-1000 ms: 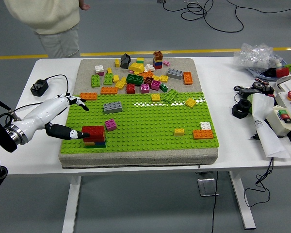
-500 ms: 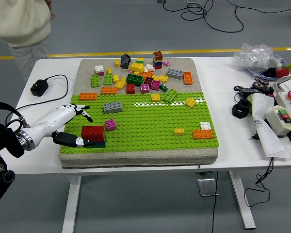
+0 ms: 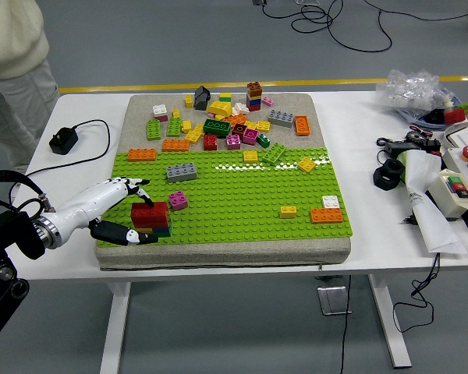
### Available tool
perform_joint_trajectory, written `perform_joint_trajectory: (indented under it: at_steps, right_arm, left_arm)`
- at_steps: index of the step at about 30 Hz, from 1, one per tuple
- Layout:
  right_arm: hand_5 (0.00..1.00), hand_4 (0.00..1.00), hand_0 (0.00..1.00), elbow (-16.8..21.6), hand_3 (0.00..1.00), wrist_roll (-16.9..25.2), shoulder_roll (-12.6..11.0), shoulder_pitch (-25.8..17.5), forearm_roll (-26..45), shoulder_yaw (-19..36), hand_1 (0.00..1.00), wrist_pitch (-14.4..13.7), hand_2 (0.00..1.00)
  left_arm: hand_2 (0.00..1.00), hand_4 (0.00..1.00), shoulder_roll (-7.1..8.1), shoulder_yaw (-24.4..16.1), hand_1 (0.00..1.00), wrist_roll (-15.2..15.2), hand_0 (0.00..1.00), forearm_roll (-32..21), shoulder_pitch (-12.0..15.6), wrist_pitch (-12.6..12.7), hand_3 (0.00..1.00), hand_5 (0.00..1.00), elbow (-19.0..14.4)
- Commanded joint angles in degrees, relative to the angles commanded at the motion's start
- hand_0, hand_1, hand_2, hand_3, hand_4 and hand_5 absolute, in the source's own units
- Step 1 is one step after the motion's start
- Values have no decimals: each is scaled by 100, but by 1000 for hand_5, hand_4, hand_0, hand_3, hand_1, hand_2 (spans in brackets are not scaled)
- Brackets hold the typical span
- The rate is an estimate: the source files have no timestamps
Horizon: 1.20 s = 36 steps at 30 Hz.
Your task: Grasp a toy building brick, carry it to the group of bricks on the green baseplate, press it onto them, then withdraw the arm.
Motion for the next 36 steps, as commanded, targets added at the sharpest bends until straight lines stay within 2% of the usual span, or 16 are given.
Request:
perform_joint_trajectory:
  at_steps: [36]
  right_arm:
    - [698,963,768,0,729,-8,7,-6,-3,-8,713,0,758]
  left_arm:
    - [996,998,-40,78,998,-8,998,22,-28,28,631,589,289]
